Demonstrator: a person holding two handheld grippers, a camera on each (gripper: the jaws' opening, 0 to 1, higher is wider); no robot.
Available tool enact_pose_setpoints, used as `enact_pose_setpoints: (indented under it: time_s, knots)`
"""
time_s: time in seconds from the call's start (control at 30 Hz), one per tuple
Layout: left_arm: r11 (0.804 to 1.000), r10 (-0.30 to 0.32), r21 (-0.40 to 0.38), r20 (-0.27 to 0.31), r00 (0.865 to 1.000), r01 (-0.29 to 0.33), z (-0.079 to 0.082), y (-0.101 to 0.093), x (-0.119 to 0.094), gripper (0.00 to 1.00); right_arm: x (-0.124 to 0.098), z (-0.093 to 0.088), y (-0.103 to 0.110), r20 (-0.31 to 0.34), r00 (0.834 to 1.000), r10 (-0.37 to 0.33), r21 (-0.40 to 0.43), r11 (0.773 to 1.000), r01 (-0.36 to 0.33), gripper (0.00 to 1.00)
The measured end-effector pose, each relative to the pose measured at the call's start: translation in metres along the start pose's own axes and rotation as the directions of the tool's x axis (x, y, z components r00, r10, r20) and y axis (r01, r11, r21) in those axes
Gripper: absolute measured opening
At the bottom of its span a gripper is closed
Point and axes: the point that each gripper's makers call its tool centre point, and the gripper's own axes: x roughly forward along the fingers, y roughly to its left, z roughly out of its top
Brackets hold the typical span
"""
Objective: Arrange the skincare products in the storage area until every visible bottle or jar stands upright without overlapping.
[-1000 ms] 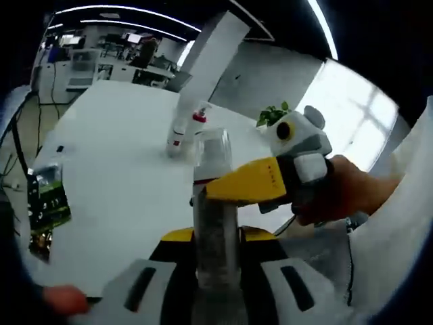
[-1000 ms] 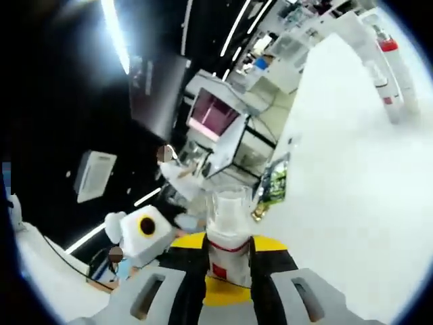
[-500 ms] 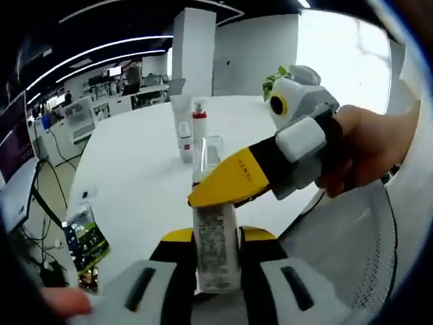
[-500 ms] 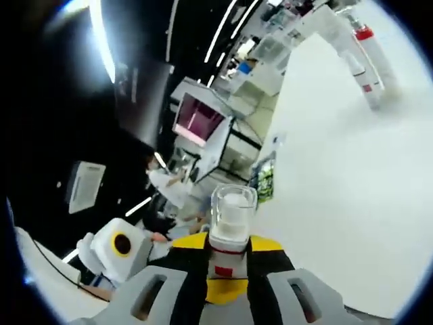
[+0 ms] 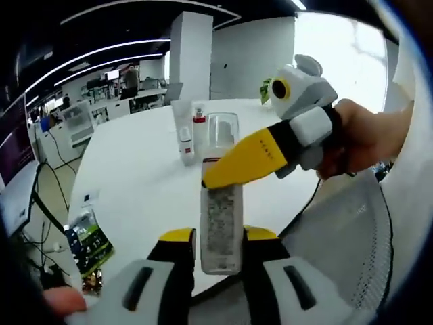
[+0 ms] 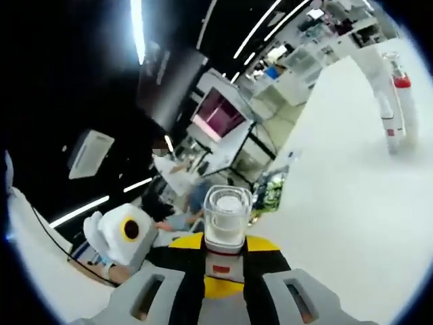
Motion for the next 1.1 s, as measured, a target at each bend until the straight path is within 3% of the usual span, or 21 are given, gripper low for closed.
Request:
enact_pose_setpoints:
  time_s: [0.1, 0.2, 0.27, 0.37, 0.47, 0.57, 0.6, 0.67, 0.77, 0.87, 0.97, 1.1]
  knots:
    - [0.998, 0.007, 0.056, -0.029, 1.0, -0.005, -0.001, 0.006, -0.001, 0.23, -0.007, 0.007, -0.008, 0.02, 1.0, -0.016, -0.005, 1.0, 0.016, 0.15]
    - [0.997, 0.032, 0.075, -0.032, 0.999, -0.03, 0.001, 0.021, -0.003, 0.28, -0.011, 0.014, -0.014, 0.036, 0.999, -0.014, 0.01, 1.0, 0.013, 0.15]
    - [0.984, 0.115, 0.151, -0.103, 0.988, -0.099, -0.01, 0.047, -0.009, 0.23, -0.014, 0.015, -0.023, 0.026, 0.998, -0.05, -0.02, 0.999, 0.051, 0.15]
    - [0.984, 0.134, 0.135, -0.136, 0.982, -0.115, -0.024, 0.061, -0.015, 0.23, -0.023, 0.022, -0.035, 0.038, 0.995, -0.091, -0.043, 0.995, 0.093, 0.15]
    - [0.988, 0.154, 0.008, -0.161, 0.975, -0.155, -0.039, 0.068, -0.018, 0.28, -0.031, 0.022, -0.045, 0.039, 0.991, -0.125, -0.047, 0.991, 0.127, 0.15]
    - [0.977, 0.213, 0.013, -0.153, 0.965, -0.214, -0.05, 0.065, -0.016, 0.2, -0.035, 0.012, -0.057, 0.009, 0.986, -0.164, -0.045, 0.985, 0.164, 0.16]
    - [0.973, 0.228, 0.072, -0.15, 0.962, -0.219, -0.049, 0.066, -0.015, 0.17, -0.037, 0.01, -0.06, 0.005, 0.984, -0.179, -0.056, 0.982, 0.179, 0.16]
    - [0.955, 0.256, 0.19, -0.142, 0.956, -0.228, -0.049, 0.067, -0.011, 0.18, -0.04, 0.007, -0.066, -0.003, 0.978, -0.208, -0.078, 0.975, 0.207, 0.16]
    - [0.964, 0.263, 0.034, -0.204, 0.943, -0.262, -0.059, 0.076, -0.011, 0.22, -0.046, 0.01, -0.077, 0.003, 0.965, -0.261, -0.108, 0.96, 0.26, 0.16]
    - [0.956, 0.291, 0.119, -0.246, 0.925, -0.269, -0.068, 0.08, -0.01, 0.2, -0.051, 0.019, -0.089, 0.024, 0.952, -0.304, -0.112, 0.946, 0.305, 0.16]
    - [0.959, 0.274, 0.16, -0.316, 0.908, -0.234, -0.084, 0.075, -0.007, 0.18, -0.053, 0.027, -0.099, 0.056, 0.939, -0.34, -0.128, 0.93, 0.345, 0.16]
    - [0.961, 0.272, 0.133, -0.294, 0.916, -0.243, -0.079, 0.073, -0.008, 0.16, -0.06, 0.033, -0.109, 0.101, 0.911, -0.4, -0.133, 0.902, 0.411, 0.16]
